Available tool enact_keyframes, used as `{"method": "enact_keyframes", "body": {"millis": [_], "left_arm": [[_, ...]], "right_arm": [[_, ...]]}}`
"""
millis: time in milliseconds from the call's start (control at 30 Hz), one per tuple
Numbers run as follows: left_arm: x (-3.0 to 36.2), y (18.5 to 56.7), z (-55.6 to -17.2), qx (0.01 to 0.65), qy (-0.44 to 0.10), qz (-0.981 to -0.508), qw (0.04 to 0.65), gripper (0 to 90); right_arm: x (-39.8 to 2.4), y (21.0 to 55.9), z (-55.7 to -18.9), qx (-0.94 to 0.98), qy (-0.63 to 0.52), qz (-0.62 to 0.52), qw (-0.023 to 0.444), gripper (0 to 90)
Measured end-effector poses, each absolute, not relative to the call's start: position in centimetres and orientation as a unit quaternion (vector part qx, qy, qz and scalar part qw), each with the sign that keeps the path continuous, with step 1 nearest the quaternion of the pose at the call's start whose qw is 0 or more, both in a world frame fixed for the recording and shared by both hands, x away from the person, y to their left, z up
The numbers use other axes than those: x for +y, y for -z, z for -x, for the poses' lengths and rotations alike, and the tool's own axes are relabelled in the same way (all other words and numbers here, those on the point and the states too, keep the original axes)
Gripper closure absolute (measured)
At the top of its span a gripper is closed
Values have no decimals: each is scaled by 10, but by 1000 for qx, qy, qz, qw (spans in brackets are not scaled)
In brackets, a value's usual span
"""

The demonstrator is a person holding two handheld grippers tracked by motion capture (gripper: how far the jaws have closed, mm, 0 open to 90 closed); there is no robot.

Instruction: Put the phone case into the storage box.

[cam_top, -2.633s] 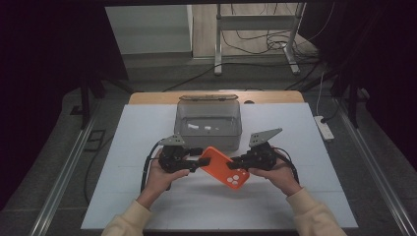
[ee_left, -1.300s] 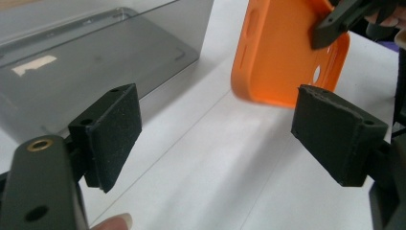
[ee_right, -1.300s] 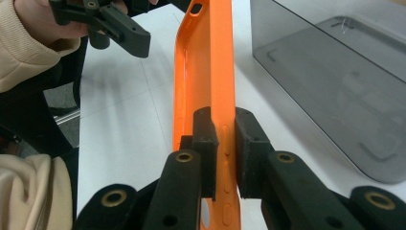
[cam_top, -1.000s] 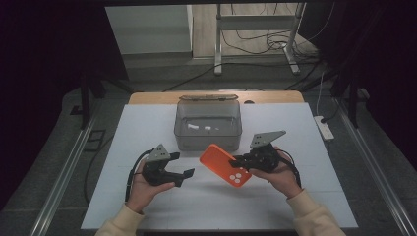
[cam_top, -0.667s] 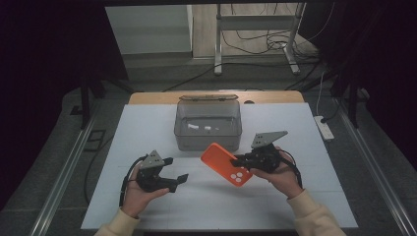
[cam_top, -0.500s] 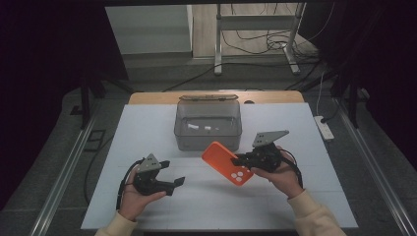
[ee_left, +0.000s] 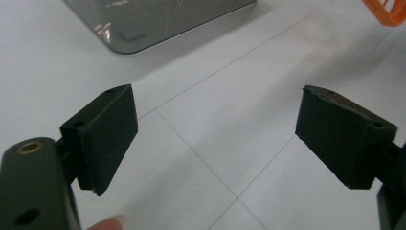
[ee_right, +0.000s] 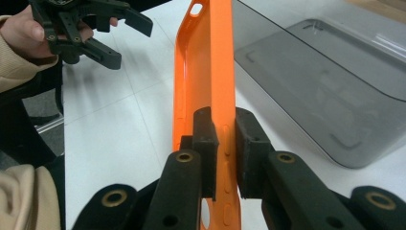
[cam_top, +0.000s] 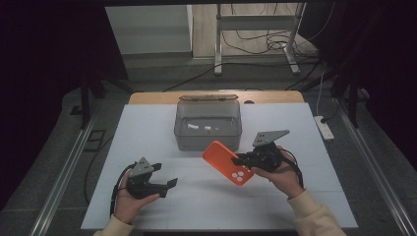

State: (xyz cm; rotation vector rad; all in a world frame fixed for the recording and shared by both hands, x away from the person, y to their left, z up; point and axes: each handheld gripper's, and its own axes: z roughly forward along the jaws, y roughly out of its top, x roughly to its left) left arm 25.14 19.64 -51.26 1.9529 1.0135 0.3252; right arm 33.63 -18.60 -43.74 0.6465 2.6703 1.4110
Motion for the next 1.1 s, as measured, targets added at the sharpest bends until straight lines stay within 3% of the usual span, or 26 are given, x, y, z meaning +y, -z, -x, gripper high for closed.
{"method": "enact_keyframes", "body": {"millis": [1100], "left_arm": [[195, 516, -253, 405, -134, -793, 435, 141]], "right_arm": [[-180, 418, -337, 860, -445, -247, 45, 810]]}}
